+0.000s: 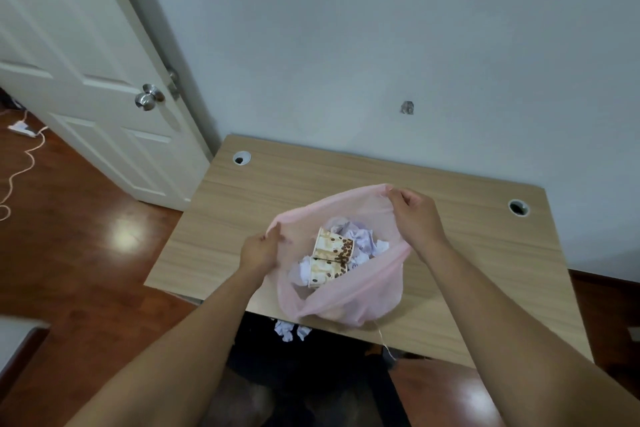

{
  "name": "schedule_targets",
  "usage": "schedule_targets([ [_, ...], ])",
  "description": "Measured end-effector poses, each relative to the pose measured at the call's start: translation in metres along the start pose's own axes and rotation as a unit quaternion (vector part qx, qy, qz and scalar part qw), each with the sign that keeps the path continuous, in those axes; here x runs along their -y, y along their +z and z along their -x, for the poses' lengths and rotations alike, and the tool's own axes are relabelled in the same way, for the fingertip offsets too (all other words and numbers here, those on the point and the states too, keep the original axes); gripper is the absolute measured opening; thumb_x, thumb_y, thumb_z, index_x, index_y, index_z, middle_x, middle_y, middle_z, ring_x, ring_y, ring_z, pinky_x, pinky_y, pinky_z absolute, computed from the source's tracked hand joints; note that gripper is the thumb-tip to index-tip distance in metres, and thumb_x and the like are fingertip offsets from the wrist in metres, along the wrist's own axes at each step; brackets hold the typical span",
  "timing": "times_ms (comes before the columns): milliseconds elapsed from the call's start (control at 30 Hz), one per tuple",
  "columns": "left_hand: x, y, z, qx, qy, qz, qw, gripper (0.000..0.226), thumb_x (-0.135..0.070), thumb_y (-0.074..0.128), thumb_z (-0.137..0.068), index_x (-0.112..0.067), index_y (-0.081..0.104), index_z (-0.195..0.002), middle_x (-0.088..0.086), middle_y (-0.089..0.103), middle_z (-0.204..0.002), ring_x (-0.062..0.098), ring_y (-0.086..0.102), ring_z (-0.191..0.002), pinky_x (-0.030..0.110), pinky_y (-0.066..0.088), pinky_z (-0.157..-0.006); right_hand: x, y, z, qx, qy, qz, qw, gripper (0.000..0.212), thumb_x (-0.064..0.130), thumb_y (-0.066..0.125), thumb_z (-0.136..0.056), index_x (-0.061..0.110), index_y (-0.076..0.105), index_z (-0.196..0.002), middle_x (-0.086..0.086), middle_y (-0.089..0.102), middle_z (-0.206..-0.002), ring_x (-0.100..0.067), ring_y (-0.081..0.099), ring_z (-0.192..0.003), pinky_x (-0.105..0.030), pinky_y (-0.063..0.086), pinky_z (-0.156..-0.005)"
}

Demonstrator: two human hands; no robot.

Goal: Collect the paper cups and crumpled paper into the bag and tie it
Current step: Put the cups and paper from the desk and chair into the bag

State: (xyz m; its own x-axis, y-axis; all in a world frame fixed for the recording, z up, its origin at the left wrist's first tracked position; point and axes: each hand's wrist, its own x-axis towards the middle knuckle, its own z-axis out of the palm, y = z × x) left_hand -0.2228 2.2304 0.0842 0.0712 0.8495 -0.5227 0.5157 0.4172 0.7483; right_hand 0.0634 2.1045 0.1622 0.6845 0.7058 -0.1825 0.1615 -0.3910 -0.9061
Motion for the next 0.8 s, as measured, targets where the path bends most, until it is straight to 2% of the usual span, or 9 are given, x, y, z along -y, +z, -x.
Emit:
schedule_targets([
  [133, -0.035, -0.009, 0.005, -0.015, 0.012, 0.042, 0.999, 0.050, -0.055, 0.059, -0.104, -0.015, 0.086, -0.093, 0.010, 0.077, -0.087, 0.027, 0.069, -0.074, 0.031, 0.049, -0.063, 0.006, -0.010, -0.019, -0.022, -0.014, -0.004, 1.000, 0.035, 0.036, 0.063, -0.108, 0.018, 0.073, -0.080, 0.011, 0.059, -0.060, -0.015, 0.049, -0.063, -0.032, 0.037, -0.060],
  [267, -0.058, -0.019, 0.010, -0.026, 0.012, 0.083, 0.996, 0.037, -0.047, 0.068, -0.097, -0.015, 0.086, -0.097, 0.009, 0.080, -0.091, 0.029, 0.073, -0.075, 0.033, 0.053, -0.063, 0.017, -0.017, -0.041, -0.031, -0.035, -0.024, 0.999, 0.021, 0.027, 0.063, -0.107, 0.016, 0.080, -0.104, 0.000, 0.075, -0.092, -0.016, 0.063, -0.081, -0.025, 0.048, -0.066],
  [333, -0.060, -0.022, 0.010, -0.032, 0.007, 0.095, 0.995, 0.034, -0.044, 0.075, -0.092, -0.012, 0.084, -0.097, 0.009, 0.081, -0.092, 0.028, 0.071, -0.074, 0.033, 0.052, -0.061, 0.019, -0.017, -0.049, -0.035, -0.047, -0.033, 0.998, 0.021, 0.027, 0.064, -0.107, 0.016, 0.080, -0.114, 0.001, 0.076, -0.099, -0.014, 0.065, -0.086, -0.014, 0.047, -0.066],
  [367, -0.059, -0.023, 0.010, -0.033, 0.008, 0.105, 0.994, 0.031, -0.042, 0.077, -0.091, -0.012, 0.083, -0.097, 0.008, 0.081, -0.091, 0.026, 0.070, -0.073, 0.034, 0.052, -0.061, 0.018, -0.016, -0.053, -0.030, -0.050, -0.037, 0.998, 0.020, 0.028, 0.065, -0.107, 0.016, 0.080, -0.115, 0.001, 0.076, -0.099, -0.013, 0.066, -0.087, -0.015, 0.048, -0.068],
  [467, -0.050, -0.027, 0.010, -0.017, 0.013, 0.115, 0.993, 0.027, -0.037, 0.075, -0.098, -0.012, 0.075, -0.089, 0.006, 0.068, -0.080, 0.024, 0.057, -0.067, 0.035, 0.051, -0.064, 0.006, -0.011, -0.057, 0.001, -0.044, -0.029, 0.999, 0.013, 0.027, 0.066, -0.106, 0.025, 0.078, -0.111, 0.002, 0.079, -0.101, -0.014, 0.069, -0.088, -0.031, 0.056, -0.080],
  [533, -0.039, -0.029, 0.007, -0.004, 0.015, 0.122, 0.992, 0.024, -0.031, 0.070, -0.104, -0.011, 0.071, -0.091, 0.010, 0.061, -0.085, 0.023, 0.054, -0.066, 0.039, 0.055, -0.071, -0.007, -0.009, -0.054, 0.027, -0.022, -0.024, 0.999, 0.015, 0.026, 0.065, -0.102, 0.032, 0.076, -0.111, 0.002, 0.081, -0.106, -0.018, 0.073, -0.091, -0.042, 0.060, -0.086],
  [633, -0.027, -0.033, 0.010, 0.027, 0.008, 0.146, 0.989, 0.017, -0.016, 0.064, -0.106, -0.012, 0.075, -0.117, 0.017, 0.073, -0.108, 0.027, 0.067, -0.079, 0.040, 0.062, -0.080, -0.025, -0.011, -0.044, 0.053, 0.006, -0.010, 0.999, 0.022, 0.026, 0.062, -0.099, 0.037, 0.073, -0.114, 0.002, 0.081, -0.114, -0.023, 0.078, -0.102, -0.048, 0.063, -0.094],
  [700, -0.022, -0.036, 0.017, 0.044, 0.004, 0.152, 0.987, 0.032, -0.017, 0.066, -0.105, -0.013, 0.066, -0.136, 0.018, 0.075, -0.122, 0.028, 0.073, -0.094, 0.040, 0.065, -0.085, -0.031, -0.017, -0.036, 0.055, 0.030, 0.002, 0.998, 0.024, 0.029, 0.061, -0.096, 0.034, 0.073, -0.117, 0.003, 0.080, -0.120, -0.025, 0.077, -0.111, -0.044, 0.061, -0.100],
  [800, -0.012, -0.042, 0.028, 0.037, 0.004, 0.129, 0.991, 0.061, -0.024, 0.067, -0.106, -0.019, 0.042, -0.162, 0.012, 0.067, -0.135, 0.027, 0.071, -0.115, 0.044, 0.062, -0.096, -0.039, -0.025, -0.018, 0.056, 0.083, 0.023, 0.995, 0.045, 0.036, 0.065, -0.098, 0.021, 0.068, -0.140, 0.004, 0.074, -0.132, -0.022, 0.069, -0.125, -0.034, 0.052, -0.107],
])
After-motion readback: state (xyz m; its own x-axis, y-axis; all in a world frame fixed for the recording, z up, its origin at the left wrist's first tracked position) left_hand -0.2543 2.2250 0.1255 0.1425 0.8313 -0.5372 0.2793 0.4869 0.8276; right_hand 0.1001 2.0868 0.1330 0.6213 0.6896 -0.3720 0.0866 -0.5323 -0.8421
